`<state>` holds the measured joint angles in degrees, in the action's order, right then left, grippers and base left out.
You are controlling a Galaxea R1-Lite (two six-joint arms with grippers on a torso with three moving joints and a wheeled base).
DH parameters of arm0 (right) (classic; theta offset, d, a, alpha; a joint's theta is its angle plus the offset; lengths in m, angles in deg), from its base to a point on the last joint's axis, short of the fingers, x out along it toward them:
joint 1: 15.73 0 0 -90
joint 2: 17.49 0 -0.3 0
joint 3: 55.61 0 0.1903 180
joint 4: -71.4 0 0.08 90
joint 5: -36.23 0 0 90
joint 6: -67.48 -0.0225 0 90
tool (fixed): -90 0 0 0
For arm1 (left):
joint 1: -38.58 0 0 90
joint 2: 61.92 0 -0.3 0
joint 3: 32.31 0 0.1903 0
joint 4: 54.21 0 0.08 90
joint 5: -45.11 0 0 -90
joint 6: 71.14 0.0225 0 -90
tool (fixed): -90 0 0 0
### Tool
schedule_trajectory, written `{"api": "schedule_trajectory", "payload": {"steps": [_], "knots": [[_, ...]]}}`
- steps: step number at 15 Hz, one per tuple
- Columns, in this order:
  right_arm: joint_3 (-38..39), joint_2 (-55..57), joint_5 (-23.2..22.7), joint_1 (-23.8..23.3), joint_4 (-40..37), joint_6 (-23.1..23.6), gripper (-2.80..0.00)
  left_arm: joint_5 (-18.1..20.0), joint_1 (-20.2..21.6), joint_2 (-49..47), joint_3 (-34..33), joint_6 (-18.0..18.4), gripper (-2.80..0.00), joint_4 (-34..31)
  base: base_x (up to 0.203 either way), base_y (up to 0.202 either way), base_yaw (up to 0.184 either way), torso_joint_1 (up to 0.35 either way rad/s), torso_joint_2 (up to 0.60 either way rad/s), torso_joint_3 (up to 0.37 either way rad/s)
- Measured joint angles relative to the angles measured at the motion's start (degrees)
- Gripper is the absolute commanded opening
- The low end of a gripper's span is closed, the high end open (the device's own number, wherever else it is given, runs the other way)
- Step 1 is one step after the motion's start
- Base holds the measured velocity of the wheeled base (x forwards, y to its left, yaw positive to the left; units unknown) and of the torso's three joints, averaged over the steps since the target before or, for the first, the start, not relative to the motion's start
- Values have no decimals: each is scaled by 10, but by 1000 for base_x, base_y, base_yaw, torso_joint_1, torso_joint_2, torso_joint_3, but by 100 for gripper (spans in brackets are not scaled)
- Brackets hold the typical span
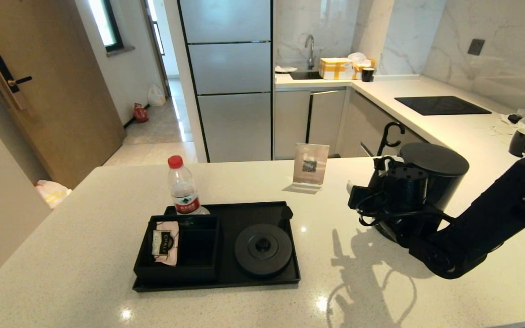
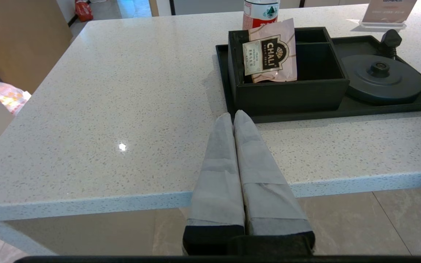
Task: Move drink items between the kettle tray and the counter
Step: Return the kettle to its original position
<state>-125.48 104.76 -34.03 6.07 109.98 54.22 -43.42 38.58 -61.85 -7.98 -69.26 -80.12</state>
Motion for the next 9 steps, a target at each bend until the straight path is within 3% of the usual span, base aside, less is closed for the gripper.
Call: {"api": "schedule_trajectory", "payload": {"steps": [9], "knots": [[12, -7, -5, -2, 4, 27, -280, 0, 0, 0, 0, 0, -280, 0, 0, 0, 0, 0, 0, 0]]}}
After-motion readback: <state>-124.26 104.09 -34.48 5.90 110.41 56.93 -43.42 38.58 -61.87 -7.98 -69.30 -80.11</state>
